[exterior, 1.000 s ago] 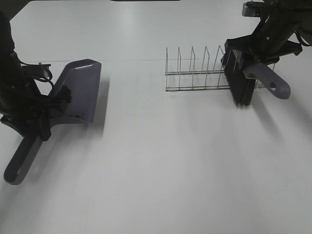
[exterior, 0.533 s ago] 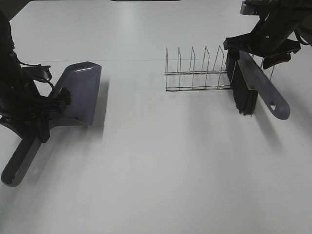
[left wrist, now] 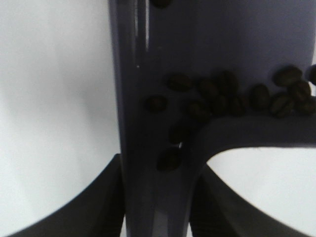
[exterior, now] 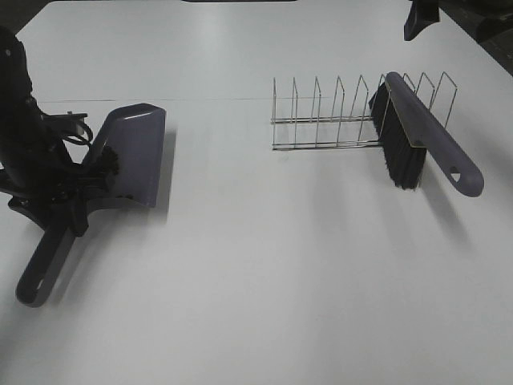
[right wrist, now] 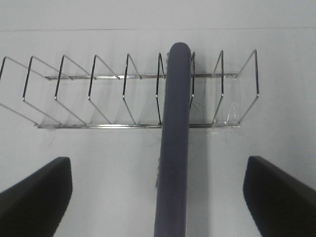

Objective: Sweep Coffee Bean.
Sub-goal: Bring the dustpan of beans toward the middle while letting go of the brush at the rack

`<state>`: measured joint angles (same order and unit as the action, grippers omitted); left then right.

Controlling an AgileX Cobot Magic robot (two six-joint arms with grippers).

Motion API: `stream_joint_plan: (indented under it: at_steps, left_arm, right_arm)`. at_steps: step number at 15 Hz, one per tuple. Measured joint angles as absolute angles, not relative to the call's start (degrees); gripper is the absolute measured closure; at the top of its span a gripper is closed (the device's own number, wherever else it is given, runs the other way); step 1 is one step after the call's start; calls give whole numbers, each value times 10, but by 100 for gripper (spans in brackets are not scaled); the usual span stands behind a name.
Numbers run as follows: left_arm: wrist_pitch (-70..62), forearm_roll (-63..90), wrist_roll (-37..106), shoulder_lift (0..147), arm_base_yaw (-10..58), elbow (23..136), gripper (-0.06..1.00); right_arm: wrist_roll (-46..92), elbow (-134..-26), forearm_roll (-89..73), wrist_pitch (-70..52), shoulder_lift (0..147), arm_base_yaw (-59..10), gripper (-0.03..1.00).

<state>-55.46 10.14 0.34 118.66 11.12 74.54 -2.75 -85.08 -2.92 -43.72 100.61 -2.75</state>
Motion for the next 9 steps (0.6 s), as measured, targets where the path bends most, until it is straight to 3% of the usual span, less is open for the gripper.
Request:
stream_joint_plan:
  at_steps: [5, 9]
  left_arm:
    - [-506, 104, 0, 1222, 111, 749, 61]
    - [-496, 105, 14, 1223, 111, 749, 61]
  right_arm:
    - [-21, -556, -29, -366, 757, -28, 16]
    - [-21, -453, -29, -365, 607, -28, 16]
